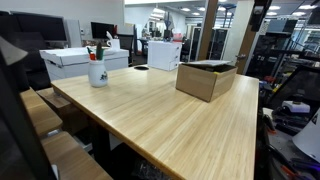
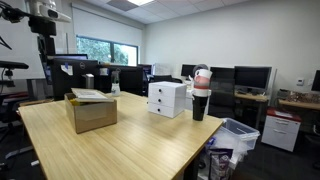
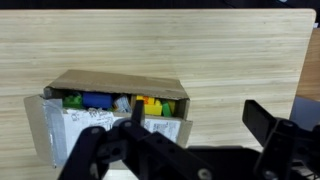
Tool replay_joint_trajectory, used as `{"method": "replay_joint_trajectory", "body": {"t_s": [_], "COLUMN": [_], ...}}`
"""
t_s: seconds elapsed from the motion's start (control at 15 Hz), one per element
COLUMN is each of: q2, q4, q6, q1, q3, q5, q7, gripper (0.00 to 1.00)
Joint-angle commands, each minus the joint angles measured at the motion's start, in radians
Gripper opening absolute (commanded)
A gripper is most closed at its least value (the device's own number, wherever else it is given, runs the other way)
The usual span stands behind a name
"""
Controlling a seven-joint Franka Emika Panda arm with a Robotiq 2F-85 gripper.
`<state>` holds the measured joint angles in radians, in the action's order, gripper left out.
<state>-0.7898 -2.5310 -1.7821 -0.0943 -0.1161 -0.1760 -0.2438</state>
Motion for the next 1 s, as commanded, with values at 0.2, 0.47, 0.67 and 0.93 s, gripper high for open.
{"method": "replay_joint_trajectory", "body": {"t_s": [0.2, 0.47, 0.67, 0.93], "q2": [-0.106, -0.109, -0.098, -0.07], "q4": [-0.135, -0.218, -0.255, -0.248], "q6": [-0.051, -0.161, -0.216, -0.234], "q1": [0.036, 0.06, 0.069, 0.081], "q3": [-0.006, -0.004, -0.001, 0.003], "q5": [-0.035, -0.044, -0.044, -0.041], "q7": [-0.042, -0.054, -0.06, -0.073], "gripper": [1.0, 1.0, 0.74, 0.49]}}
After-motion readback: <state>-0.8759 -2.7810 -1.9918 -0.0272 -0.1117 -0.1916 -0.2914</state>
